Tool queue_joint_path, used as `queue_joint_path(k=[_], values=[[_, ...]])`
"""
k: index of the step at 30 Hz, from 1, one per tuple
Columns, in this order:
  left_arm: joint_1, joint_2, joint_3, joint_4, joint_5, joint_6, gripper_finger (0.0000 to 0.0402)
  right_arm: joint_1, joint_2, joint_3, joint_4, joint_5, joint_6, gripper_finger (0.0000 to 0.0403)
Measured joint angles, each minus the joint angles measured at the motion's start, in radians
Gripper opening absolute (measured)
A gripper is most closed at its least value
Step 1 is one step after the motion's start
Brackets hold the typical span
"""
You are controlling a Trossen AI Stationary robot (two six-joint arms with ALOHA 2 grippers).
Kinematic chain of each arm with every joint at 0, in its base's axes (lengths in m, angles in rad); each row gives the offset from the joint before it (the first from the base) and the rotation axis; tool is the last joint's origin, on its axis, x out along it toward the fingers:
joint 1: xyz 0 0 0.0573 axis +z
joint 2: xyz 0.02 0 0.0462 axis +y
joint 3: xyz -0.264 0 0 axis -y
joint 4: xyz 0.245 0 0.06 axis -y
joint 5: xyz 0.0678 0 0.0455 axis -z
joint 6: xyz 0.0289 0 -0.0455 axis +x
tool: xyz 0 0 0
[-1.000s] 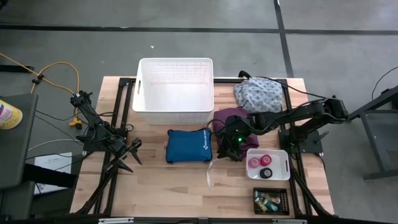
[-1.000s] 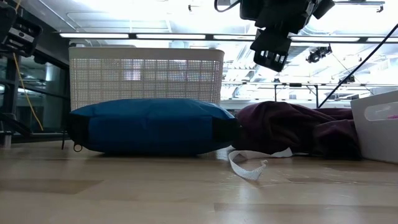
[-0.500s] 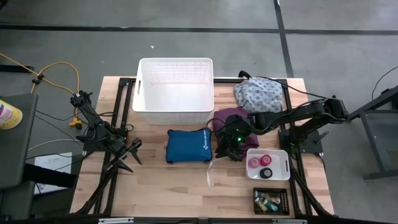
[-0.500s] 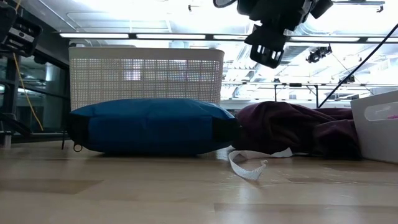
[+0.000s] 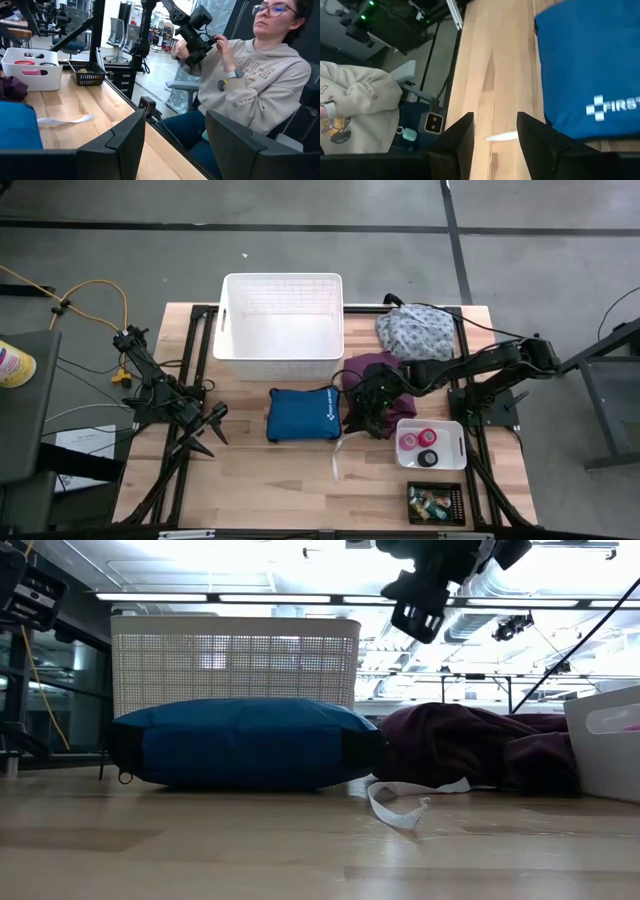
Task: Pick & Place Medicine items
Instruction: Put the violet patient gown into the white laundry bin
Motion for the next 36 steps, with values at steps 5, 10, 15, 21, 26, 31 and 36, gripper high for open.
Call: queue_joint_path(k=[5,10,15,21,26,31,36], values=[[0.0,0.0,0.0,0.0,0.0,0.0,0.0202,0.0,-0.031,0.0,-0.08,-0.009,-0.028,0.0136],[0.0,0.0,0.0,0.0,0.0,0.0,0.0202,0.0,-0.098,0.0,-0.186,0.01,-0.071,0.0136],[0.0,0.0,0.0,0.0,0.0,0.0,0.0202,0.001,-0.178,-0.001,-0.28,0.179,-0.193,0.0136],[0.0,0.0,0.0,0.0,0.0,0.0,0.0202,0.001,-0.247,-0.001,-0.332,0.365,-0.224,0.0152],[0.0,0.0,0.0,0.0,0.0,0.0,0.0202,0.001,-0.251,-0.002,-0.383,0.471,-0.225,0.0202],[0.0,0.0,0.0,0.0,0.0,0.0,0.0202,0.001,-0.245,-0.002,-0.425,0.526,-0.201,0.0263],[0.0,0.0,0.0,0.003,0.0,0.0,0.0202,0.001,-0.244,-0.002,-0.45,0.528,-0.149,0.0312]])
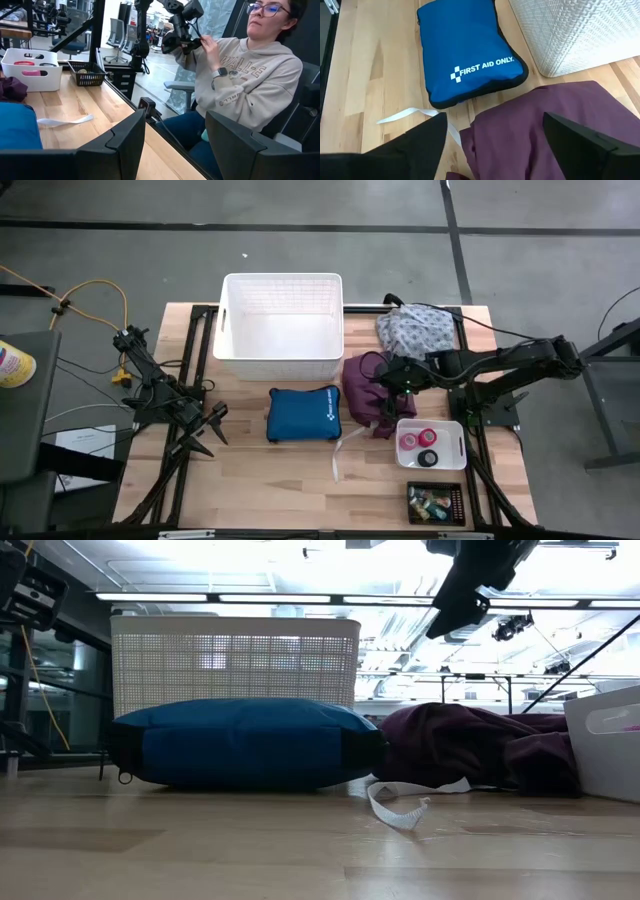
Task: Pick & Place Medicine items
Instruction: Put the violet patient gown into the white laundry bin
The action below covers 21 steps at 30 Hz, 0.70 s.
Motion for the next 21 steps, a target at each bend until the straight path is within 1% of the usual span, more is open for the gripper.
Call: queue_joint_path(k=[4,6,10,15,18,21], values=[[0.0,0.0,0.0,0.0,0.0,0.0,0.0202,0.002,0.0,0.0,0.0,0.002,-0.004,0.0336],[0.0,0.0,0.0,0.0,0.0,0.0,0.0202,0.015,0.008,0.0,0.002,0.028,-0.003,0.0342],[0.0,0.0,0.0,0.0,0.0,0.0,0.0202,0.062,0.046,0.0,0.007,0.114,-0.013,0.0346],[0.0,0.0,0.0,0.0,0.0,0.0,0.0202,0.126,0.121,0.0,0.05,0.206,-0.074,0.0343],[0.0,0.0,0.0,0.0,0.0,0.0,0.0202,0.171,0.164,0.0,0.094,0.283,-0.109,0.0342],[0.0,0.0,0.0,0.0,0.0,0.0,0.0202,0.208,0.207,0.001,0.122,0.375,-0.105,0.0342]])
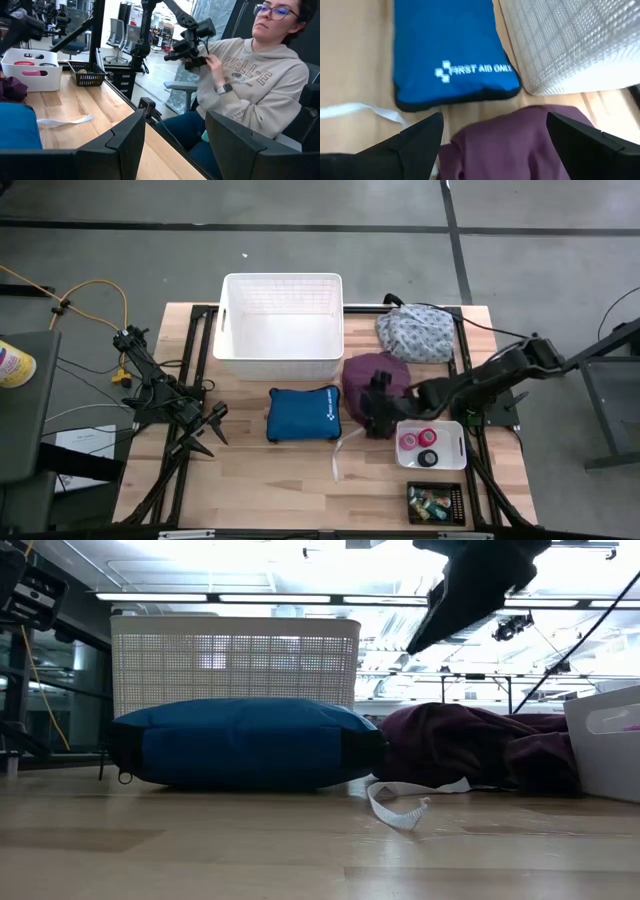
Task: Pick & Place Medicine items
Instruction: Put the violet patient gown into the white laundry bin
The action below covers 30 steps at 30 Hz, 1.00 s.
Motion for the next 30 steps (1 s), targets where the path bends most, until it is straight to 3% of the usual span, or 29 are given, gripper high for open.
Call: queue_joint_path(k=[4,30], values=[[0.0,0.0,0.0,0.0,0.0,0.0,0.0202,0.033,0.045,0.0,0.001,0.075,0.028,0.0342],[0.0,0.0,0.0,0.0,0.0,0.0,0.0202,0.103,0.332,0.086,-0.096,0.213,0.105,0.0342]])
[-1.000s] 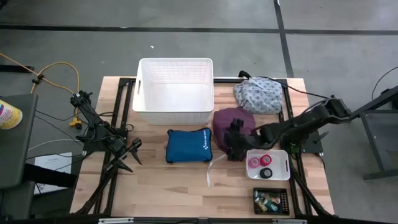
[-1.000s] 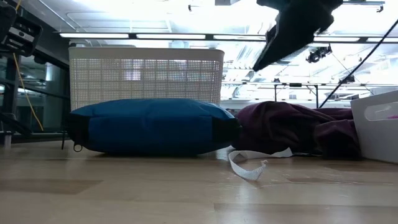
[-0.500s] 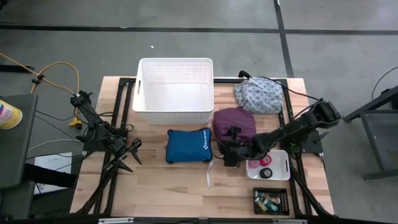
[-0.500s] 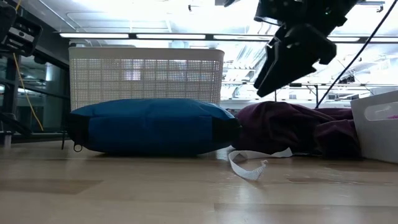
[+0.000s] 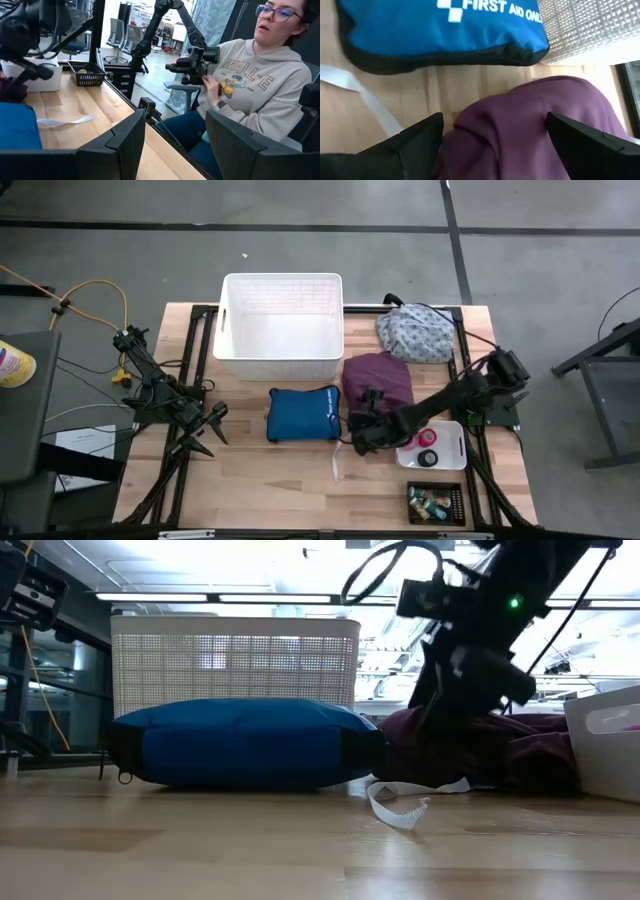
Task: Pick & Place Medicine items
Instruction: Put the violet patient gown into the white laundry bin
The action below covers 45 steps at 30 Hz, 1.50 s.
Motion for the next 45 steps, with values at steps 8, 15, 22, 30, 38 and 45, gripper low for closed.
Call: queue_joint_path(k=[8,15,22,30,38,45], values=[[0.0,0.0,0.0,0.0,0.0,0.0,0.0202,0.0,0.084,0.0,-0.064,0.067,0.105,0.0342],[0.0,0.0,0.0,0.0,0.0,0.0,0.0202,-0.001,0.135,0.0,-0.164,0.066,0.24,0.0342],[0.0,0.0,0.0,0.0,0.0,0.0,0.0202,-0.004,0.139,0.0,-0.184,0.041,0.262,0.0331],[0.0,0.0,0.0,0.0,0.0,0.0,0.0202,-0.004,0.138,0.0,-0.179,0.016,0.266,0.0236],[0.0,0.0,0.0,0.0,0.0,0.0,0.0202,-0.004,0.138,0.0,-0.172,0.012,0.266,0.0131],[0.0,0.0,0.0,0.0,0.0,0.0,0.0202,-0.004,0.138,0.0,-0.166,0.003,0.266,0.0049]])
